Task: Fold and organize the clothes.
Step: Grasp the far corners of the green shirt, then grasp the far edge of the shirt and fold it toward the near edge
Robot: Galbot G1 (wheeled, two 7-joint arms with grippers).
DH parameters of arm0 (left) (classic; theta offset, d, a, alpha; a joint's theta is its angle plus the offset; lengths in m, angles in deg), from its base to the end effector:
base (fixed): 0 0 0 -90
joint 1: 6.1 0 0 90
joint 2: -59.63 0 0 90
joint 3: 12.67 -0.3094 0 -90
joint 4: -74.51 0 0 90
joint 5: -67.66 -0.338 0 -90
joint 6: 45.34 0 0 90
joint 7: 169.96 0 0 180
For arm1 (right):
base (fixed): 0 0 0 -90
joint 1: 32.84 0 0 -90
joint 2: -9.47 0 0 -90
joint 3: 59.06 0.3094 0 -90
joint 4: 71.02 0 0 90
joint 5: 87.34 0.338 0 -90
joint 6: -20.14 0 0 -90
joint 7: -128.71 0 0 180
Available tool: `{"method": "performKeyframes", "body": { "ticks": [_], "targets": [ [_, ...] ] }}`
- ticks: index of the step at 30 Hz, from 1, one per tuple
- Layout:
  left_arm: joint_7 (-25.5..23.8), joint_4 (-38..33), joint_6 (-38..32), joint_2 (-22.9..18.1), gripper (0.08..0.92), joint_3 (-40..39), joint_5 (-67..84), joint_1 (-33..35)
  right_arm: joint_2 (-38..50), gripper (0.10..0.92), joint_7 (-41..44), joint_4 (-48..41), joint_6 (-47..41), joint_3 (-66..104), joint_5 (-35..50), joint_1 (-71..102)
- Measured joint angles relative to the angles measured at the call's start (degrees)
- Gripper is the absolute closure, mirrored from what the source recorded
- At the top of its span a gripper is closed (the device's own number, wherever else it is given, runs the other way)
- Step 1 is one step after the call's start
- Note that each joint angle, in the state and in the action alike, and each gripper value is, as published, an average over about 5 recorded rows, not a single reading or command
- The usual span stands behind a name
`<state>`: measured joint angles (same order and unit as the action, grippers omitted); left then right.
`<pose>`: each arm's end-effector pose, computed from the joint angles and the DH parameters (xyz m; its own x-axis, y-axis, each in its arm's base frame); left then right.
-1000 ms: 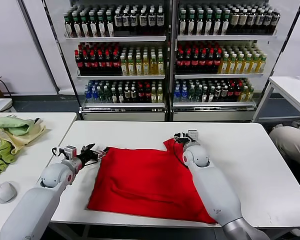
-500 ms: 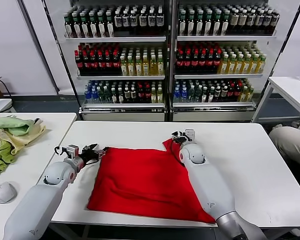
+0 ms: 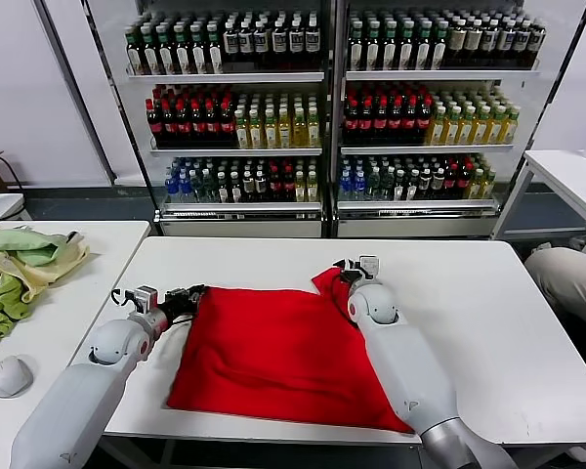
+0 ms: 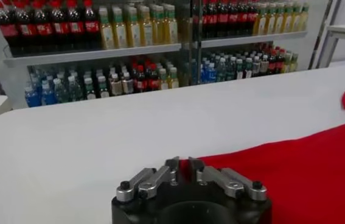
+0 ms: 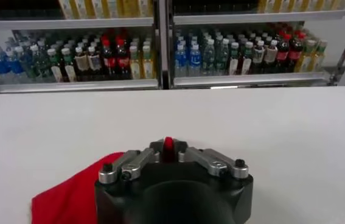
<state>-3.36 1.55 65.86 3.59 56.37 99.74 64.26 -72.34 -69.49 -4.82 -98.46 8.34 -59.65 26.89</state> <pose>0.4198 0.1323 -0.2785 -0.8312 0.2969 0.4701 0.3328 0.9430 -0.0072 0.4775 0.0541 -0.2518 -0.8825 -0.0272 0.4695 -0.0179 0.9995 0.0243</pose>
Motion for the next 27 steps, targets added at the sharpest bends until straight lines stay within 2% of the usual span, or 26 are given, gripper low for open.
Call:
{"method": "performKeyframes", "body": {
  "ticks": [4,10,19,27],
  "targets": [
    [0.0,-1.7,0.0,1.1,0.912,0.6,1.8,0.0,2.2,0.911,-2.0,6.6,-1.0,-0.6,1.5,1.9],
    [0.5,-7.1,-0.4,3.7,0.912,2.3,4.9,3.1,7.5,0.911,-4.9,20.9,-2.4,-0.2,3.9,8.3],
    [0.5,-18.1,-2.2,6.8,0.912,7.3,5.9,14.7,14.4,0.911,-6.4,40.7,-3.4,2.9,4.3,23.4],
    [-0.5,-23.4,-4.2,7.7,0.912,12.4,5.3,24.6,16.1,0.911,-7.2,52.4,-3.0,5.3,1.1,35.9]
  ]
}}
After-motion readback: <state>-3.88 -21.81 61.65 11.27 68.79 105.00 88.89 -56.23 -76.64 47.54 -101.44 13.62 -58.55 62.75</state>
